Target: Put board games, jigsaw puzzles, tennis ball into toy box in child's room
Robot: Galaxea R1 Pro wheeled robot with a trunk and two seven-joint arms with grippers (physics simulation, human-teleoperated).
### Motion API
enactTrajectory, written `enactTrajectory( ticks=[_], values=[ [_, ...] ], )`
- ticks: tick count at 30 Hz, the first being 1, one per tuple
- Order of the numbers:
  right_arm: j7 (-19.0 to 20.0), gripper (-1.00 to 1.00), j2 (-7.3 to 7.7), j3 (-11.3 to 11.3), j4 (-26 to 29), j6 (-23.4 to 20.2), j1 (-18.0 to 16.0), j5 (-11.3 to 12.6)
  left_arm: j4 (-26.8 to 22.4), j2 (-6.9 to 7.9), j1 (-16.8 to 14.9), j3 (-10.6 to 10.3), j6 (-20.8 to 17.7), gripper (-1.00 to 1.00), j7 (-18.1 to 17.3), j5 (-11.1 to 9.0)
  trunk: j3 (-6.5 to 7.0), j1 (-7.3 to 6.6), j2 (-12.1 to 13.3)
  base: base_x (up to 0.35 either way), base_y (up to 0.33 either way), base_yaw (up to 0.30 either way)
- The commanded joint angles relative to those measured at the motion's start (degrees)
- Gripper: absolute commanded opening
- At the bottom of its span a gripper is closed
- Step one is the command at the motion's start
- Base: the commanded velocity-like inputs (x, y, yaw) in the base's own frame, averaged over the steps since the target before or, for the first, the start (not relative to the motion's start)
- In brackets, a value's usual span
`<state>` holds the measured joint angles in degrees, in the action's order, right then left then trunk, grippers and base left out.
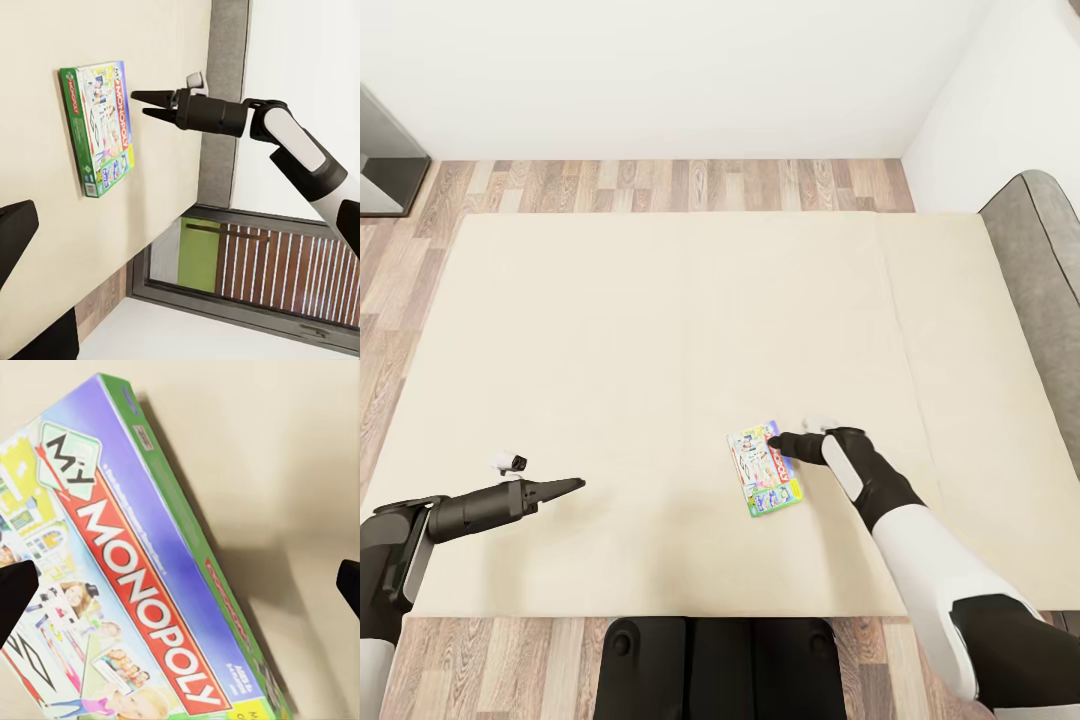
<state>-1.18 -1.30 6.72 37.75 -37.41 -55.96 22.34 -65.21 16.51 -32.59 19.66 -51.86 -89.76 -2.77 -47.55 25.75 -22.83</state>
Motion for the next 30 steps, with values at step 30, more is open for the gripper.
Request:
enactTrajectory(
  ticks=[30],
  values=[
    [0.3,1.0,-1.78,0.4,-1.5,2.9,-0.1,-0.1,0.0,0.01,0.0,0.0,-0.6,1.0,-0.2,0.0,-0.06,0.03,-0.1,0.0,0.0,0.0]
  ],
)
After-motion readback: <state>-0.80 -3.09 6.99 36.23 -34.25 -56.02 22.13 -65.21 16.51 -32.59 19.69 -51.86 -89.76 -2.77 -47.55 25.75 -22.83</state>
